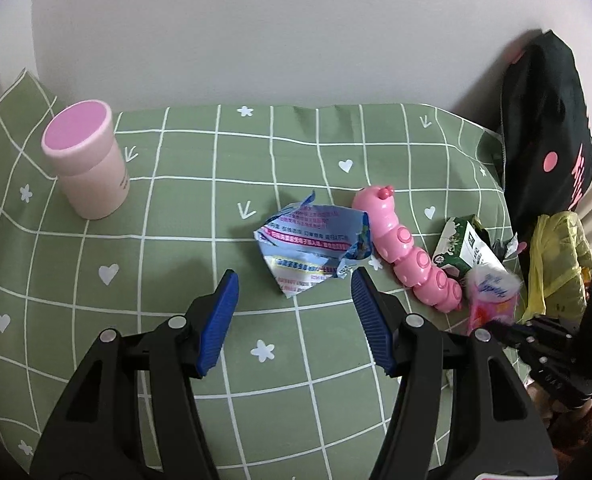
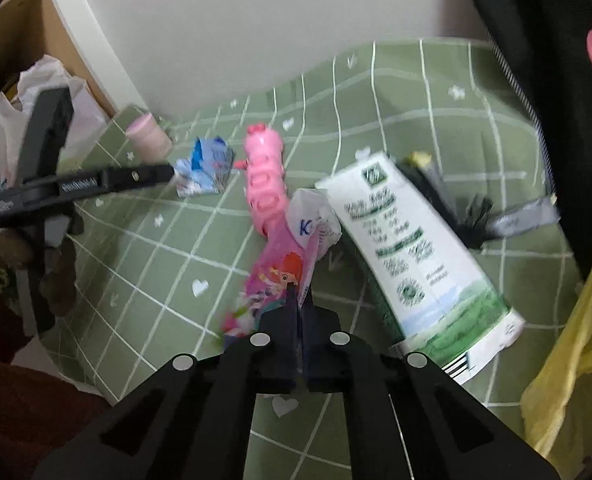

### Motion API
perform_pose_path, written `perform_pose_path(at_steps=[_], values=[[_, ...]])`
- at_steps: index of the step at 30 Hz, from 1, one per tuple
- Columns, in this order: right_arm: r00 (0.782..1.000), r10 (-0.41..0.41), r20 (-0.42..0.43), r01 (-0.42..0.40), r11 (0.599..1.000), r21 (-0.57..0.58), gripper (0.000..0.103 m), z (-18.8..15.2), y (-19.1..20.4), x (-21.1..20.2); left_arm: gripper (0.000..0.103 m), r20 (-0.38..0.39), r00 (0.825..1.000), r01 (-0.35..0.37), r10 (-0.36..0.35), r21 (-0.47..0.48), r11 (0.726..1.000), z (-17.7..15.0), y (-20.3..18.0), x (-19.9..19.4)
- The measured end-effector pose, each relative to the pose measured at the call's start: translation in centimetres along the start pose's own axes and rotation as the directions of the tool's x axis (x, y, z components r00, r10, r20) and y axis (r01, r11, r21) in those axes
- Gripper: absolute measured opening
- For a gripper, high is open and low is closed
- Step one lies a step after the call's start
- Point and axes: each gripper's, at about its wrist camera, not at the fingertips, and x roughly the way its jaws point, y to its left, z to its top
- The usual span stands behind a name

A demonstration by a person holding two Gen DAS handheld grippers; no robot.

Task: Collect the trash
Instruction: 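Grasp the blue-white wrapper with the left gripper while the right gripper grasps the pink Kleenex box, then carry the wrapper and Kleenex box over the yellow trash bag and lower them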

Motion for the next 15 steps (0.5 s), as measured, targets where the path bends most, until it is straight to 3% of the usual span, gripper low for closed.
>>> perform_pose_path(at_steps=[4,9,11,13,15], values=[[0.997,-0.026,0.067,0.025,1.000,0.012,0.003,0.9,-0.4,-2.0,0.055,-0.013,1.000,-0.007,0.006,-0.037,0.999,0.5,0.6,0.5],[0.991,-0.085,0.105,0.081,0.996,0.040,0.003,1.1,-1.6,-3.9,0.042,-0.042,0.999,-0.035,0.030,-0.129,0.991,1.5,1.1,2.4],[0.988,-0.111,0.108,0.107,0.994,0.036,0.003,0.9,-1.8,-4.3,0.034,-0.049,0.999,-0.027,0.019,-0.163,0.986,1.9,1.2,3.0],[0.985,-0.132,0.108,0.130,0.991,0.026,0.003,0.8,-1.9,-4.6,0.016,-0.046,0.999,0.001,-0.010,-0.188,0.982,2.1,1.2,3.4],[0.983,-0.142,0.116,0.139,0.990,0.027,0.003,0.6,-2.0,-5.1,0.004,-0.036,0.999,0.016,-0.023,-0.188,0.982,2.4,0.8,3.2]])
